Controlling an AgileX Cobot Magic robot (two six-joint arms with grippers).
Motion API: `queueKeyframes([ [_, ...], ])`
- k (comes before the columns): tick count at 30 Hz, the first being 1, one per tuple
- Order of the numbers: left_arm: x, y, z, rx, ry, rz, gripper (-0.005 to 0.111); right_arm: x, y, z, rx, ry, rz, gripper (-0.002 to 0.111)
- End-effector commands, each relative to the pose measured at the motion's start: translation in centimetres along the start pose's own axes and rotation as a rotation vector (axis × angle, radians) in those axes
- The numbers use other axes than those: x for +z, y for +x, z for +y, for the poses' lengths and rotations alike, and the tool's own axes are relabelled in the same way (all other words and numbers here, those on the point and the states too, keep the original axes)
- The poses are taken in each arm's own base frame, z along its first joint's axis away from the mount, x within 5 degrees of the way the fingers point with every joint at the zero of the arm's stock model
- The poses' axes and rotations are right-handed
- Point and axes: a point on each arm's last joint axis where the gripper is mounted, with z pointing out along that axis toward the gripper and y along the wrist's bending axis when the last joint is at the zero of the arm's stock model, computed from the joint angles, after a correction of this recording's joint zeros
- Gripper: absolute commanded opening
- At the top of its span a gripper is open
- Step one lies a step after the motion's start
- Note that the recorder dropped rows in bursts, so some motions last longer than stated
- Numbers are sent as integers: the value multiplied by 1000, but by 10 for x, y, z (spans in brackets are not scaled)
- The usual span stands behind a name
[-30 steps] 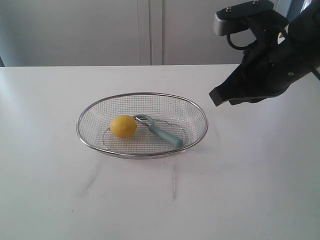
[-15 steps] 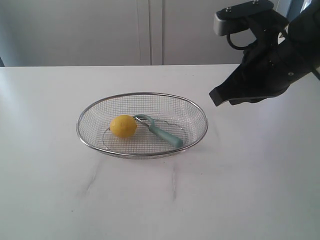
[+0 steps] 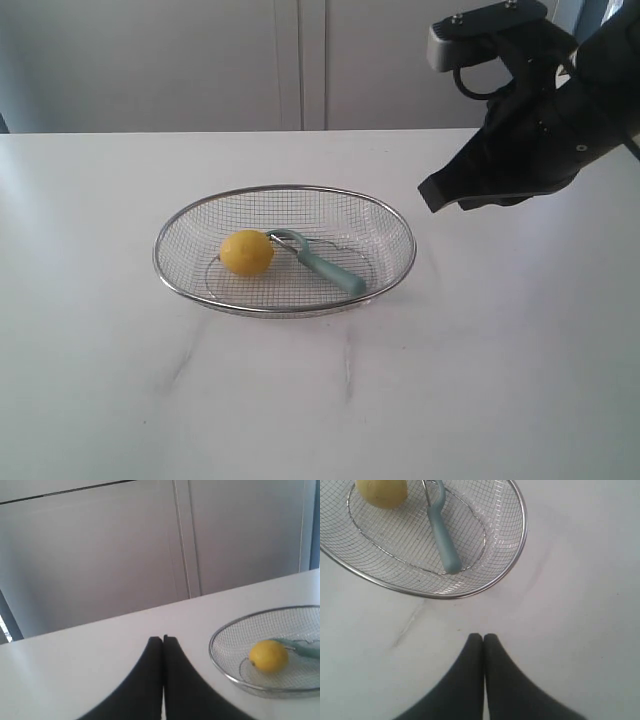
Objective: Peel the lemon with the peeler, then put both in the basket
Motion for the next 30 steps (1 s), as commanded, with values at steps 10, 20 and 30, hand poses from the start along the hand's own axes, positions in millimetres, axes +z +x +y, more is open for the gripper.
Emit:
queueKeyframes([
  [10, -6, 79, -10, -5, 11, 105, 0, -3, -1, -1, 7, 6, -22, 0],
  [20, -11, 99, -13, -38, 35, 340, 0, -3, -1, -1, 7, 6, -24, 0],
  [30, -11, 99, -13, -105, 12, 341, 0, -3, -1, -1, 7, 6, -24, 0],
])
